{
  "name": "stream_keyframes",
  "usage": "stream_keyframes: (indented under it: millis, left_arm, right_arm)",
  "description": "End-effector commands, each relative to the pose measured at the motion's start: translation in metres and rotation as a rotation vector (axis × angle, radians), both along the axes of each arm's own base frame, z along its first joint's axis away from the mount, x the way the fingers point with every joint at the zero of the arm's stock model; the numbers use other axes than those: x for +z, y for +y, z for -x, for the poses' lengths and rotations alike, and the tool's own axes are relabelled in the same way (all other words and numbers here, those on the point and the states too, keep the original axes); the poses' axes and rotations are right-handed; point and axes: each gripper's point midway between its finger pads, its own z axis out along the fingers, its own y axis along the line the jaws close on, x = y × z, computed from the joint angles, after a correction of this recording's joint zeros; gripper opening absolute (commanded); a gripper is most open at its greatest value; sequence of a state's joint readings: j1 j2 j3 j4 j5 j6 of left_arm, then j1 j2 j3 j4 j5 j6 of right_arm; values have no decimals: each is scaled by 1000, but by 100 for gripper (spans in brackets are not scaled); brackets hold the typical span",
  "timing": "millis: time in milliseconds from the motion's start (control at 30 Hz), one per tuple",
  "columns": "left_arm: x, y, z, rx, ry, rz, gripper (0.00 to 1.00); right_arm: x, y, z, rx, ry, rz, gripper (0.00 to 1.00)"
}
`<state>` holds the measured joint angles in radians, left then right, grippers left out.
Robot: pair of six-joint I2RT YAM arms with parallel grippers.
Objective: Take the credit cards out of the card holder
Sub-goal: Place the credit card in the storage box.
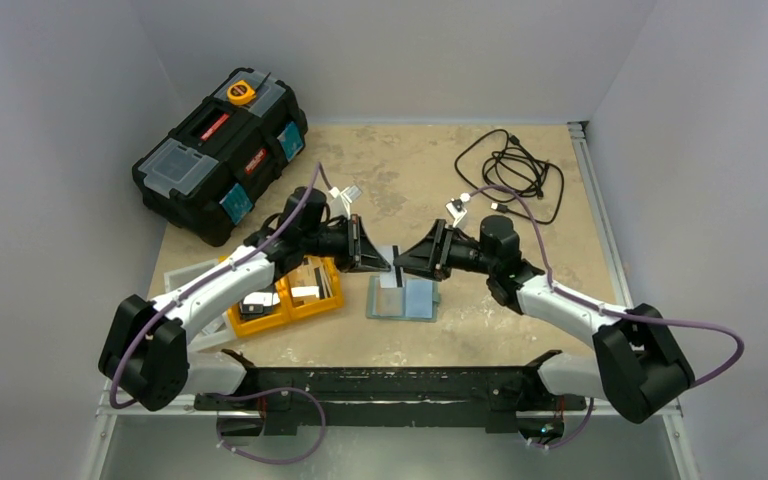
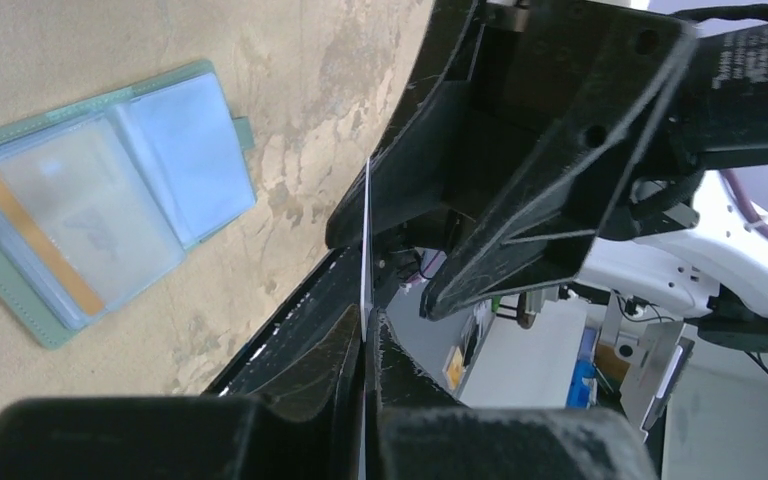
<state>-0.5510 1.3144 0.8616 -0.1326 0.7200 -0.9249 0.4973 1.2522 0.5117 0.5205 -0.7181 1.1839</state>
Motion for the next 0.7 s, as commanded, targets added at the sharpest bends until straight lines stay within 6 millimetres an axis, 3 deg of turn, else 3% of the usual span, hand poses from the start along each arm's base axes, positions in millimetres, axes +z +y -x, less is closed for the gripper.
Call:
stream_keyframes:
  millis: [0,67,100,133,267,400,533,667]
  left_arm:
    - [3,8,2,28,-37,-35,0]
    - [-1,17,2,60,-40,-90,0]
    - [-3,24,1,85,-43,-127,0]
    - [-5,32,2,109,-43,-166,0]
    - [-12,77,2,257,-50,-369,0]
    - [-23,156,9,465,-25,-703,0]
    - [-18,238,18,654,-12,-1005,0]
    - [-8,295,29,773,26,-1233,0]
  right_arm:
    - [19,0,-12,-36,-114,49,66]
    - [14,-3,-16,-56,-120,98,88]
    - [10,-5,-17,-61,-115,127,96]
    - [8,-6,-18,-68,-118,148,99]
    - [0,-13,-22,-84,-126,234,99]
    - [-11,-18,-31,-99,-139,324,99]
    - [-16,-19,-42,-101,-152,380,99]
    - [-30,-16,-46,-62,-121,434,99]
